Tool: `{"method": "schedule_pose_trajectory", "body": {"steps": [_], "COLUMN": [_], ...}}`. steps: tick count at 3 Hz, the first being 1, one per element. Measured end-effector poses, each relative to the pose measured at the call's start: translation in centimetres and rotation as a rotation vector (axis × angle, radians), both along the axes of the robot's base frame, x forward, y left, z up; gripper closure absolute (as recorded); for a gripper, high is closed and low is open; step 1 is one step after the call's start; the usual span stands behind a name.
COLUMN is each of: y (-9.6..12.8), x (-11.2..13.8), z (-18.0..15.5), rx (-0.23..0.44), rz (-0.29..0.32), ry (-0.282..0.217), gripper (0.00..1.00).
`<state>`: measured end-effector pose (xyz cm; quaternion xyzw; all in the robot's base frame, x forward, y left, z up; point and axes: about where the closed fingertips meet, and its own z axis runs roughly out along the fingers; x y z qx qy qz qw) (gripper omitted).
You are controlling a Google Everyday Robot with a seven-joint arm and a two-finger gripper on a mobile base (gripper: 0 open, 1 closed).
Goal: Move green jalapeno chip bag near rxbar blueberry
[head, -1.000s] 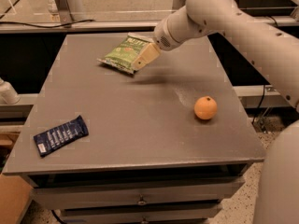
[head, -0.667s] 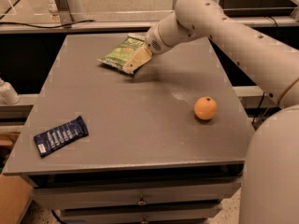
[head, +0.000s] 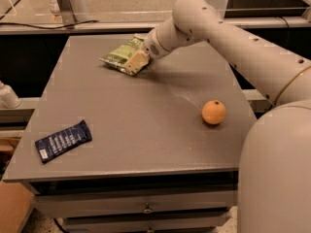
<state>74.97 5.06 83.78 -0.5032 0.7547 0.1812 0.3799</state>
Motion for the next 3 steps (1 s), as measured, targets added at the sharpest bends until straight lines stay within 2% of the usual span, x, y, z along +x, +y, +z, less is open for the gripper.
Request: {"method": "schedule_pose_trajectory", "body": {"steps": [1, 2, 3], "y": [0.0, -0.9, -2.2], "x": [0.1, -0.6, -2.9], "z": [0.1, 2.4, 6.6], "rx": [-0.007, -0.015, -0.015], "rz": [-0.004, -0.014, -0.015], "ry": [-0.004, -0.063, -0.162], "gripper": [0.65, 0.88, 1.0]}}
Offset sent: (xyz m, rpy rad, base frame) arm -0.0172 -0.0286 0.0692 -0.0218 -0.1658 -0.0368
